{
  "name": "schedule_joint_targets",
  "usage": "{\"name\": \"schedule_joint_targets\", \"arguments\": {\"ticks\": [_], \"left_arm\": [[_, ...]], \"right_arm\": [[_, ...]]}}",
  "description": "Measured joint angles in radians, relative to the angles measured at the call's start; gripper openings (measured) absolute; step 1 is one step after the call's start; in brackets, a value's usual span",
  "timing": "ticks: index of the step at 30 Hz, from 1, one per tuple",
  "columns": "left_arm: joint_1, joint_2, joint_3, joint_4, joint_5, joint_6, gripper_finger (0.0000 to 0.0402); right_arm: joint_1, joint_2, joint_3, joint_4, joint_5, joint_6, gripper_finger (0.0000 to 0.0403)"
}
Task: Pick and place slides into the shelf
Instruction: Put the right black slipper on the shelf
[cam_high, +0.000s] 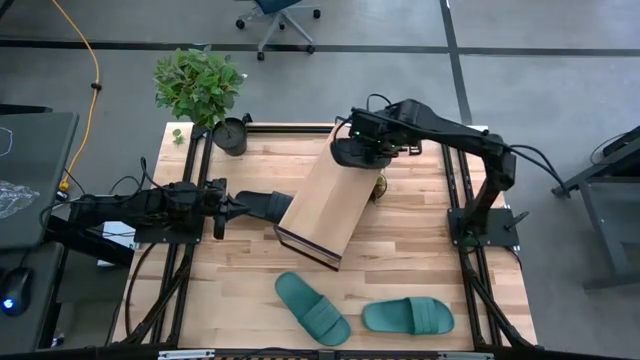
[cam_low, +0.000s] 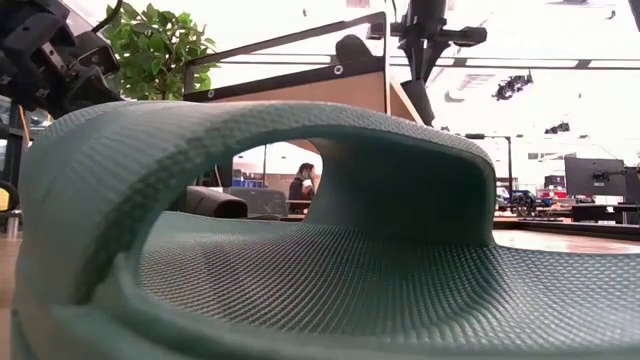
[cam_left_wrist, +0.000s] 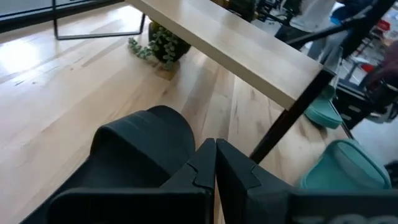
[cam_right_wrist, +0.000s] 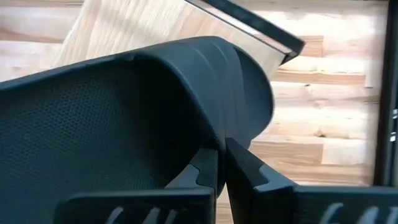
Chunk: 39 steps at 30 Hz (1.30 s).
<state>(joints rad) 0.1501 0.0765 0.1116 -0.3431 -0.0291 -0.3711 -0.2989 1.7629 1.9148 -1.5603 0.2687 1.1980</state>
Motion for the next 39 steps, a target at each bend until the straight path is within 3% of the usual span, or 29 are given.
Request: {"name": "schedule_joint_targets", "arguments": {"ticks": [17,29,39], "left_arm": [[0.0,0.0,0.0,0.0,0.048,0.008,0.0001],[0.0,0.0,0.0,0.0,0.075,0.007,0.0001],[0.0,0.0,0.0,0.015,0.074,-0.02,0.0001]], "right_arm": [[-0.001,0.012,-0.005,0.073,-0.042,-0.024,0.0004],[-0.001,0.012,-0.005,0.124,-0.01,-0.055,0.0121],[-0.001,-0.007,-0.005,0.181,0.103,-0.146,0.0133]]}}
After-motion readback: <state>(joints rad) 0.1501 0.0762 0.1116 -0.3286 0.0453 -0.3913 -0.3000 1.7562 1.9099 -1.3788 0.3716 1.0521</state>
